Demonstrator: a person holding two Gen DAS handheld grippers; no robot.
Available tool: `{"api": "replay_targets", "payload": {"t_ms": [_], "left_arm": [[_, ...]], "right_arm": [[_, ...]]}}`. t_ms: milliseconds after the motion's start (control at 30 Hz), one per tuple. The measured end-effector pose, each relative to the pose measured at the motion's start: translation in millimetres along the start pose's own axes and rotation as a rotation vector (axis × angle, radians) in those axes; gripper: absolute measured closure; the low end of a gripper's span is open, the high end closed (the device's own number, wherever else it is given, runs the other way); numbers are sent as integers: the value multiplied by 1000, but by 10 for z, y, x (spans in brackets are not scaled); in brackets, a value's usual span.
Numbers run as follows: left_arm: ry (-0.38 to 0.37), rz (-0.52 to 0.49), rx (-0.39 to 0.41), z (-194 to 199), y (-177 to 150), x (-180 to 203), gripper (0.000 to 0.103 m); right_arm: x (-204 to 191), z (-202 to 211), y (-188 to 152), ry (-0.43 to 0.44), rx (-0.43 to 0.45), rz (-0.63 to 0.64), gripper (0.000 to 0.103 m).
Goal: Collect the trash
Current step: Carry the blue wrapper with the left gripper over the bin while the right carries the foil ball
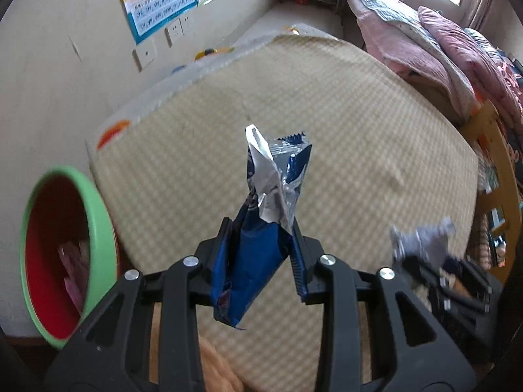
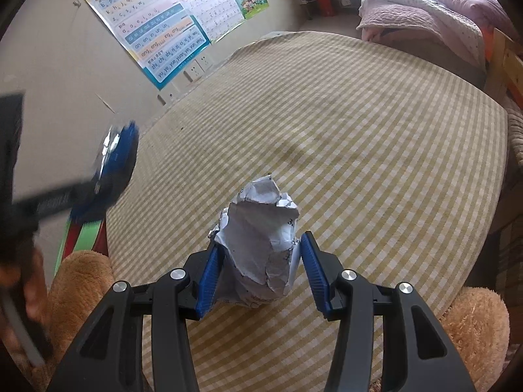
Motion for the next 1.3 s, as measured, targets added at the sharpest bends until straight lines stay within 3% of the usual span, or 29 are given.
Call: {"api": "replay_targets", "payload": {"t_ms": [133,333,367,433,500,800,1300], "left_arm": [[-2,-5,1,77,-183,91,71],[-7,-22,31,203,-210,126,71],[-6,-24,40,231,-201,125,71],[-7,-25,53,274,-197,120,71],[-5,-28,66,323,-196,117,71],[-8,-10,118,512,-174,-14,71],[-2,59,192,768,-255,-452,71]], "right_arm": [[20,18,-40,5,-14,-13,45],[-3,67,-93,7,-27,-12,38],[-7,76,-102,6,-29,-9,39],[-5,106,-114,-3,-22,-4,59],[-3,159,-91,-12,-6,-5,61],[-159,668,101,-61,116,32,62],[-1054,972,251,-52,208,221,61]]}}
Point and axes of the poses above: each gripper's, at about its wrist camera, not at the fingertips, and z roughly against the way its jaws point, x to its right, y to its top, the point moved 9 cm from there along -z, roughly the way its jaws point, and after that the axes turned 8 degrees about -z, right-handed, at the moved point
